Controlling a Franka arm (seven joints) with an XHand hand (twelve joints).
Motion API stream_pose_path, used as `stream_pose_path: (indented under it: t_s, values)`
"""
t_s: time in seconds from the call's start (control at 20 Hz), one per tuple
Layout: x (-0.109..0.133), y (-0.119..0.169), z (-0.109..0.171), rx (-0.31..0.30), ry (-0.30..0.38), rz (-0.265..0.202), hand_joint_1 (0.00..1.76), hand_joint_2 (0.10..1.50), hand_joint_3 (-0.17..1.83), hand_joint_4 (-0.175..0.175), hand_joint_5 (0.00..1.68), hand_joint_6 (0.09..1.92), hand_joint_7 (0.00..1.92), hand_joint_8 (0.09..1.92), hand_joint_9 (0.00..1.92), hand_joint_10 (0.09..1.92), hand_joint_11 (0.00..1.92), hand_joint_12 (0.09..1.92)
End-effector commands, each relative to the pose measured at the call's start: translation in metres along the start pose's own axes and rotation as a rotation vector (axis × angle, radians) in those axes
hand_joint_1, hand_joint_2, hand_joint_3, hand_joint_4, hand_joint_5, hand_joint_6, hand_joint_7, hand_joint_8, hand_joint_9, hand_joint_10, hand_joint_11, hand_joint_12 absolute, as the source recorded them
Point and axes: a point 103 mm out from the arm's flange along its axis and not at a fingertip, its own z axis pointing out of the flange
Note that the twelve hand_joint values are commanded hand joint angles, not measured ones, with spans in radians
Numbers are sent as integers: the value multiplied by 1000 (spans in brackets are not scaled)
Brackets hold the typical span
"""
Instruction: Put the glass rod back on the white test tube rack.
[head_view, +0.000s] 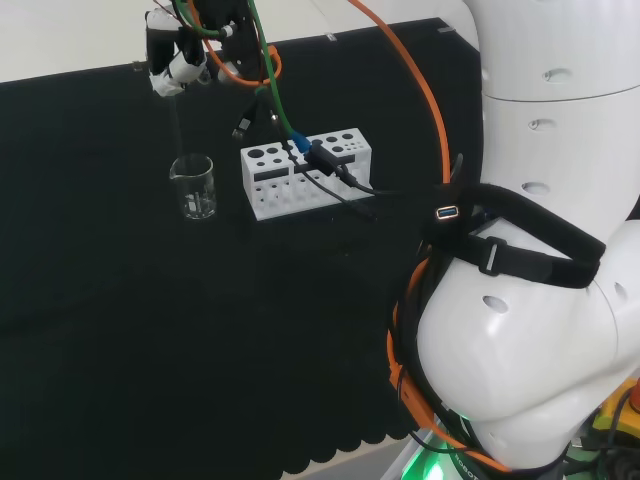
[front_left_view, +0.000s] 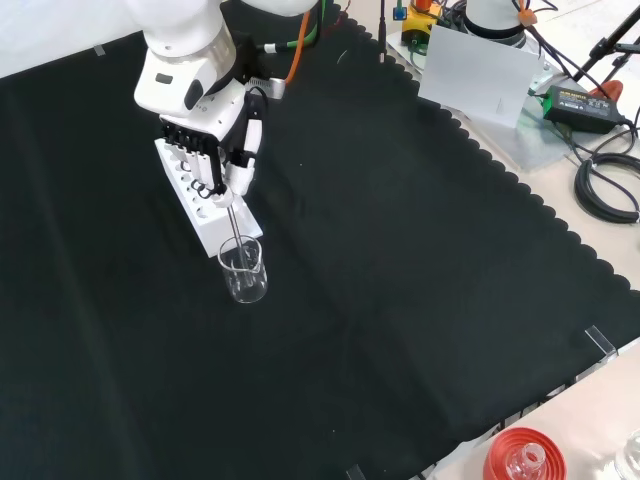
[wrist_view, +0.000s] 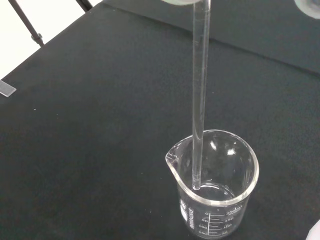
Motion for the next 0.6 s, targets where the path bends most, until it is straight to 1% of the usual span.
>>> stream_pose_path:
  t_s: [0.05,0.25,0.4,0.6]
  values:
    - [-1,-3,-1,-3,-9,1,1325,1052,-175,-175,1297,302,1416,518,1823,325,1688,531]
    - [-7,-9,-4,-19,10,9,1324,1052,-175,-175,1297,302,1416,518,1823,324,1688,531]
    - [-13,-13,-3,-17,10,22,1324,1052,-175,-175,1297,303,1416,519,1823,324,1688,531]
    - [-14,-13,-5,-18,4,32,1324,1052,-175,-175,1296,303,1416,518,1823,323,1688,531]
